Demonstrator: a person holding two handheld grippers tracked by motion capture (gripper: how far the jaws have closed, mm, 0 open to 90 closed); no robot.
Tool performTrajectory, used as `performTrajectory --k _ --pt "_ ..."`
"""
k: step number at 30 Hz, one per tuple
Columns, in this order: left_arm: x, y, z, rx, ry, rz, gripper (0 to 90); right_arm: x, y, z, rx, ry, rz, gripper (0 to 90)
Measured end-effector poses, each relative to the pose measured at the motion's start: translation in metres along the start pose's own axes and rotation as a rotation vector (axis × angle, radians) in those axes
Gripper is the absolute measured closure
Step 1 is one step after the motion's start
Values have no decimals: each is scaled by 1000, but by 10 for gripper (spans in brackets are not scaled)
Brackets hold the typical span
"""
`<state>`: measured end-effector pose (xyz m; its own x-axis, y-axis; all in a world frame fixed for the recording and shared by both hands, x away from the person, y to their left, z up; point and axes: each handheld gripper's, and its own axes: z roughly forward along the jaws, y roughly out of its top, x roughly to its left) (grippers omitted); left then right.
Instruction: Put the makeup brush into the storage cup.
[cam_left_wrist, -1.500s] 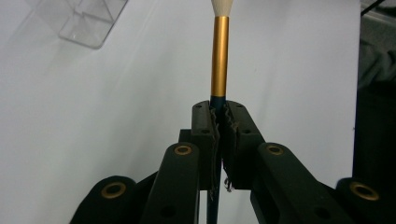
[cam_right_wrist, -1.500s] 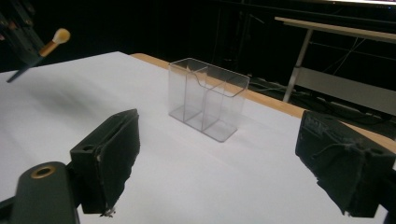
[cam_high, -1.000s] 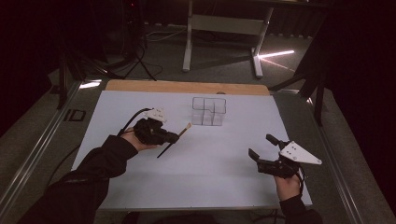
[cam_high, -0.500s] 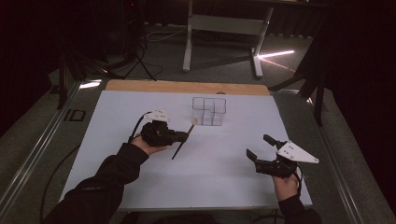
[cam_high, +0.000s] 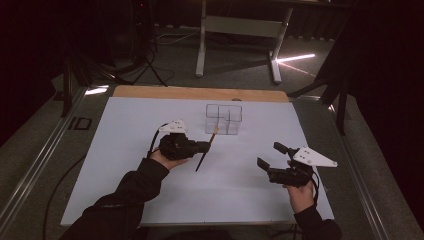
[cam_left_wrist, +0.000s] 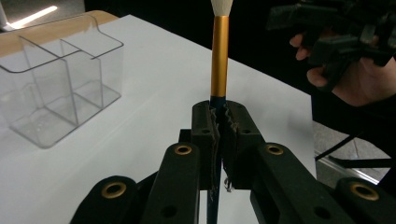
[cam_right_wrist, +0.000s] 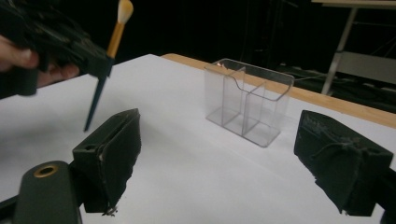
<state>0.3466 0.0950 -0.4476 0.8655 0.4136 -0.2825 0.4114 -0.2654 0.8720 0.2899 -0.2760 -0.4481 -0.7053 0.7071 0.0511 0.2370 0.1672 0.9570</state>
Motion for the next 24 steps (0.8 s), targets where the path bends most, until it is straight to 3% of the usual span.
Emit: performTrajectory --k 8,11,13,15,16,18,24 --pt "-1 -2 7 -28 -3 -7 840 -11 28 8 -17 125 127 128" --pt "-2 -3 6 -60 -20 -16 840 -14 36 12 -4 155 166 129" --pt "-2 -3 5 -94 -31 -21 840 -15 40 17 -2 200 199 133" --pt "-4 -3 6 -109 -45 -1 840 -16 44 22 2 228 225 133" --pt "-6 -4 6 -116 -52 2 840 -16 45 25 8 239 231 132" --pt "-10 -5 9 -122 -57 20 840 -13 48 32 33 219 223 136" --pt "-10 -8 17 -127 -67 -7 840 -7 48 53 61 284 257 138"
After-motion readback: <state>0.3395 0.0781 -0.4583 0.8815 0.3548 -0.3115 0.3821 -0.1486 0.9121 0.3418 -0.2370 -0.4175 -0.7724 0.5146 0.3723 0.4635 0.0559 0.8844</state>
